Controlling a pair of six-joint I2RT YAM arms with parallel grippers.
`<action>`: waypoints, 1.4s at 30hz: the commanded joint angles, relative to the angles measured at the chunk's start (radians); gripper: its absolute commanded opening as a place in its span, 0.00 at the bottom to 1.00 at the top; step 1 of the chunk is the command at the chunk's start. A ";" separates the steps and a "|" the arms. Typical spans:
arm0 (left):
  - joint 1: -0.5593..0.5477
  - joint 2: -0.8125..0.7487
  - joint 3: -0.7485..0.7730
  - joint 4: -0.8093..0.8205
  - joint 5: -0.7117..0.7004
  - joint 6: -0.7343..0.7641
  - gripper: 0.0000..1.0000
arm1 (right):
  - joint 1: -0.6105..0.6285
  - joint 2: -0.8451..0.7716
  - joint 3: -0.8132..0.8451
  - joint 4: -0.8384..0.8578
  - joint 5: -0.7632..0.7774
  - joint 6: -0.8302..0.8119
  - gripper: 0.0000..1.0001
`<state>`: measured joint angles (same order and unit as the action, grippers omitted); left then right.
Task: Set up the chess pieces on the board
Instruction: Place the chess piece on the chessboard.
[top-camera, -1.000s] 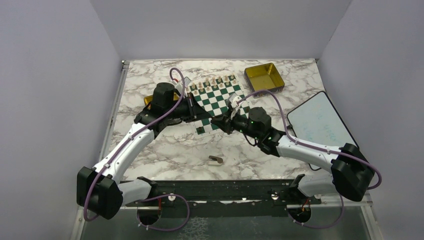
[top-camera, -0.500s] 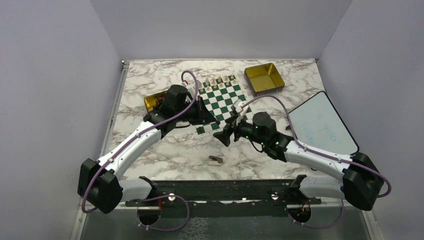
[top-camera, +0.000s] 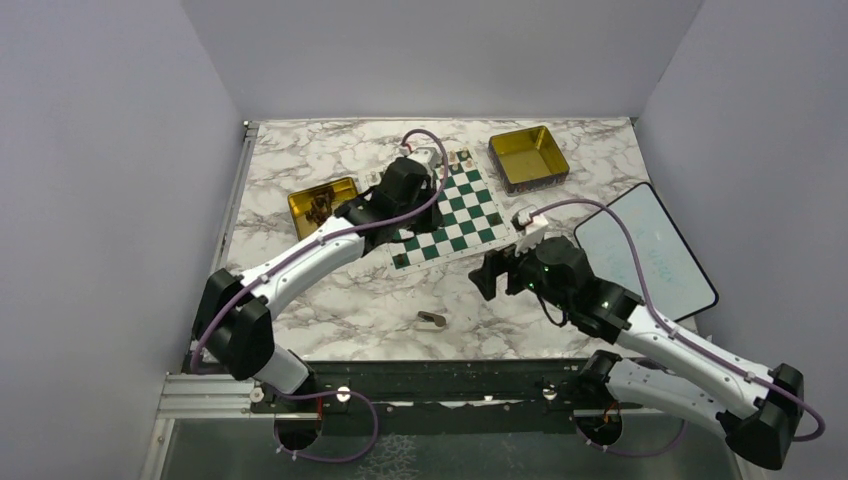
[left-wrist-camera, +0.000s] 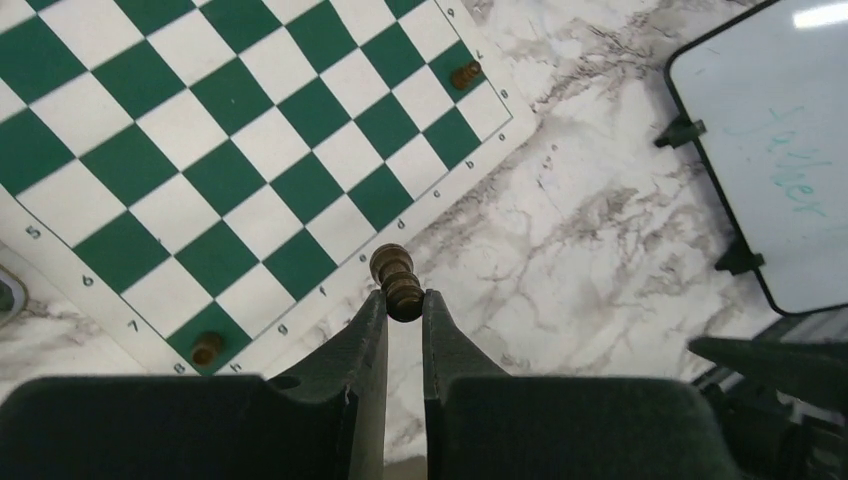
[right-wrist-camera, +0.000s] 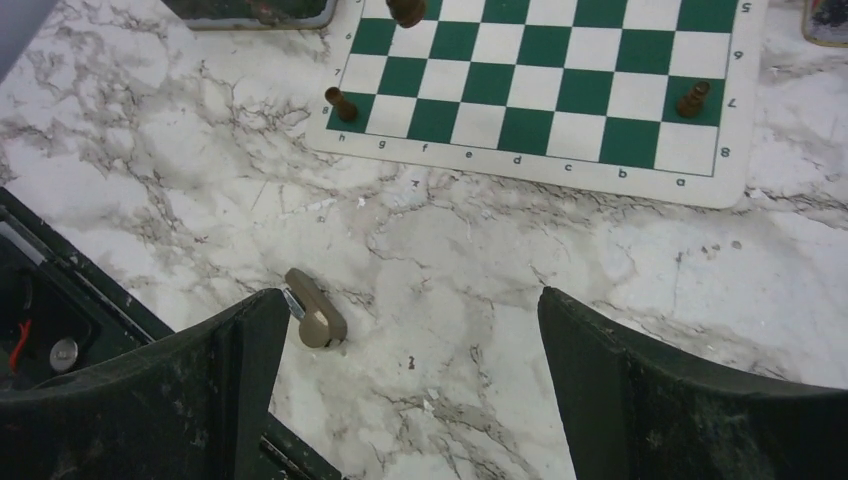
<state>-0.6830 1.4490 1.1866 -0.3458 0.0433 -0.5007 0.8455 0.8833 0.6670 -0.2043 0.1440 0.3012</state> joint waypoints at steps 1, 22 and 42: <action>-0.054 0.111 0.102 0.004 -0.224 0.086 0.07 | 0.007 -0.121 -0.026 -0.152 0.091 0.042 1.00; -0.134 0.448 0.214 0.146 -0.339 0.087 0.07 | 0.007 -0.259 -0.034 -0.239 0.164 0.049 1.00; -0.138 0.495 0.181 0.116 -0.267 0.021 0.07 | 0.007 -0.291 -0.045 -0.242 0.177 0.060 1.00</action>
<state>-0.8139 1.9259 1.3556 -0.1959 -0.2474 -0.4545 0.8455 0.5945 0.6365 -0.4397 0.2955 0.3496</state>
